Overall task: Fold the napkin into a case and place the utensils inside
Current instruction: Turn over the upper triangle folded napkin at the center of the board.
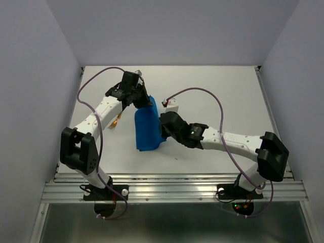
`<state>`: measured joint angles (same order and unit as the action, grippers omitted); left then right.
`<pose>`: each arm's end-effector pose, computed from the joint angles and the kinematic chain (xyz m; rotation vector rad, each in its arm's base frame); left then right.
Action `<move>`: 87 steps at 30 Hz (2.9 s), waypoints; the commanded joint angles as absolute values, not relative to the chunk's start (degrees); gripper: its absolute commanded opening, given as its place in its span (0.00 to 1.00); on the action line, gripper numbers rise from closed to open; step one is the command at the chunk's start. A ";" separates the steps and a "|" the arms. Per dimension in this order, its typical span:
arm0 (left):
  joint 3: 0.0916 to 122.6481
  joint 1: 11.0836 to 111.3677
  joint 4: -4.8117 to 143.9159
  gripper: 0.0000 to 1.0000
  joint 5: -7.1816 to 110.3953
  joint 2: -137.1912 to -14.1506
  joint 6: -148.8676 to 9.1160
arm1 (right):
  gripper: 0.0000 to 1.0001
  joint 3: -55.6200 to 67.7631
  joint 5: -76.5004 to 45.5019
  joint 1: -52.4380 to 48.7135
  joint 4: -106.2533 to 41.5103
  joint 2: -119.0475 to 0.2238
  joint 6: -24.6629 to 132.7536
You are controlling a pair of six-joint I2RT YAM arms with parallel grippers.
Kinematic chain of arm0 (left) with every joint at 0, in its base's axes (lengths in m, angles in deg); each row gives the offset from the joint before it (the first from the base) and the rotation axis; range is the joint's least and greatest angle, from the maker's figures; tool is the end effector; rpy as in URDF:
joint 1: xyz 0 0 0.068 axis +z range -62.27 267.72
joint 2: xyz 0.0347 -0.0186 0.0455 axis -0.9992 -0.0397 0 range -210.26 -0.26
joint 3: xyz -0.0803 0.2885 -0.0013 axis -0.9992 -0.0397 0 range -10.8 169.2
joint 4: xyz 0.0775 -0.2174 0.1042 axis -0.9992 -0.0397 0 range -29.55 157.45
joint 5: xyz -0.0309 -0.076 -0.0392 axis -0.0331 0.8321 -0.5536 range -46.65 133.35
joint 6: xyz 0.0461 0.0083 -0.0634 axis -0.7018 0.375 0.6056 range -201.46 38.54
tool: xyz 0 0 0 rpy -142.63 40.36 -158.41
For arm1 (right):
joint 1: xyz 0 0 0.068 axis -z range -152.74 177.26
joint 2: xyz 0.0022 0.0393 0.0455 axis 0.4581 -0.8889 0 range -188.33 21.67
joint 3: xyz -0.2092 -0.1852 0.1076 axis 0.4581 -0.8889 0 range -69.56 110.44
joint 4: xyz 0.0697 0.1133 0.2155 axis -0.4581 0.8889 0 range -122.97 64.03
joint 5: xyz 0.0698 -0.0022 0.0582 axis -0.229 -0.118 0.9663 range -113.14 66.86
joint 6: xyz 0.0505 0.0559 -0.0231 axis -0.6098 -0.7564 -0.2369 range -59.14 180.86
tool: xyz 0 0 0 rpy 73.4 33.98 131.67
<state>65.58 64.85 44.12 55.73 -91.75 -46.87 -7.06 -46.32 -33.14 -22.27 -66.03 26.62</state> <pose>0.3454 -0.1614 0.3142 -0.1166 2.3388 -0.7655 0.1999 0.2980 0.2786 -0.2702 2.1684 0.5140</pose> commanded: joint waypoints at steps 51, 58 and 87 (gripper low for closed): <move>71.99 75.67 44.26 0.00 42.02 -80.62 -56.75 | 0.01 11.10 -32.73 -46.90 -19.34 -78.59 34.13; 78.56 95.09 36.00 0.00 44.84 -72.95 -62.63 | 0.01 37.72 -23.59 -52.45 -15.13 -94.57 38.96; 72.78 64.09 53.12 0.00 34.47 -100.36 -48.85 | 0.01 -21.56 -27.62 -35.23 -28.49 -66.49 24.92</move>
<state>69.25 62.99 31.22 44.43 -101.28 -50.52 -15.06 -34.52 -33.84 -36.87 -72.00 27.58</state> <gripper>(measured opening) 0.040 0.037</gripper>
